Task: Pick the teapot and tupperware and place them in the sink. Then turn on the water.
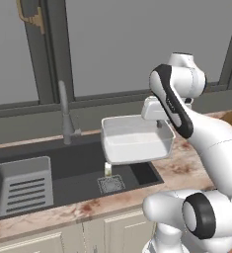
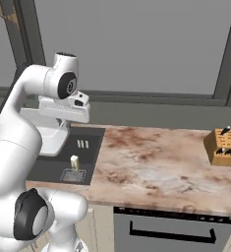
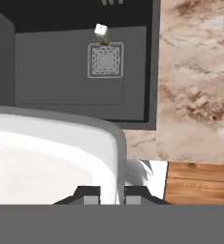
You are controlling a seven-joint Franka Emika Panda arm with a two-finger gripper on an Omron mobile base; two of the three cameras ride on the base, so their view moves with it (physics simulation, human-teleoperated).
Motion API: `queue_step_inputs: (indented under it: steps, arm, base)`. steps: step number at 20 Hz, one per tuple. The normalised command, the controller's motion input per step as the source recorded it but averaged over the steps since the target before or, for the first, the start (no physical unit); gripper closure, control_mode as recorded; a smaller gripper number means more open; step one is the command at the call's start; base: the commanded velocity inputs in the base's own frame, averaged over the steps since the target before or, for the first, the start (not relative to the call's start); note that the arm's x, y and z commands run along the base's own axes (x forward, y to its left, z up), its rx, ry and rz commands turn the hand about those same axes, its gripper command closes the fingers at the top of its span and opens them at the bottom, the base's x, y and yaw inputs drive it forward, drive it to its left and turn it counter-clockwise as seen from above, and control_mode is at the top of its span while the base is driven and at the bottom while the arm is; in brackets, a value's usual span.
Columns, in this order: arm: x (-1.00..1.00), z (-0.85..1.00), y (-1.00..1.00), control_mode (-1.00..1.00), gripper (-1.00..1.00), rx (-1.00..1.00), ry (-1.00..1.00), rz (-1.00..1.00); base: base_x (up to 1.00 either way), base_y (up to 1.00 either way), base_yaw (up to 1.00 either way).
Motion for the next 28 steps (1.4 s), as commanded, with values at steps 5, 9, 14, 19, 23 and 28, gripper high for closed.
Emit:
queue_step_inputs:
  steps: [5,9,14,19,23,28]
  arm:
    - [0.0,0.0,0.0,1.0,1.0,0.0,0.0,0.0]
    - [0.0,0.0,0.0,1.0,1.0,0.0,0.0,0.0]
    - [0.03,0.0,0.06,-1.0,1.0,-0.01,0.0,0.0]
    - [0.68,-0.42,0.0,-1.0,1.0,0.02,0.05,0.0]
    - [0.89,-0.36,-0.27,-1.0,1.0,0.14,0.05,0.09]
    - [0.47,-0.16,-0.13,-1.0,1.0,0.06,0.07,0.19]
  base:
    - [0.68,-0.02,0.0]
    - [0.04,0.0,0.0]
    - [0.0,0.0,0.0]
    - [0.0,0.0,0.0]
    - [0.0,0.0,0.0]
    - [0.0,0.0,0.0]
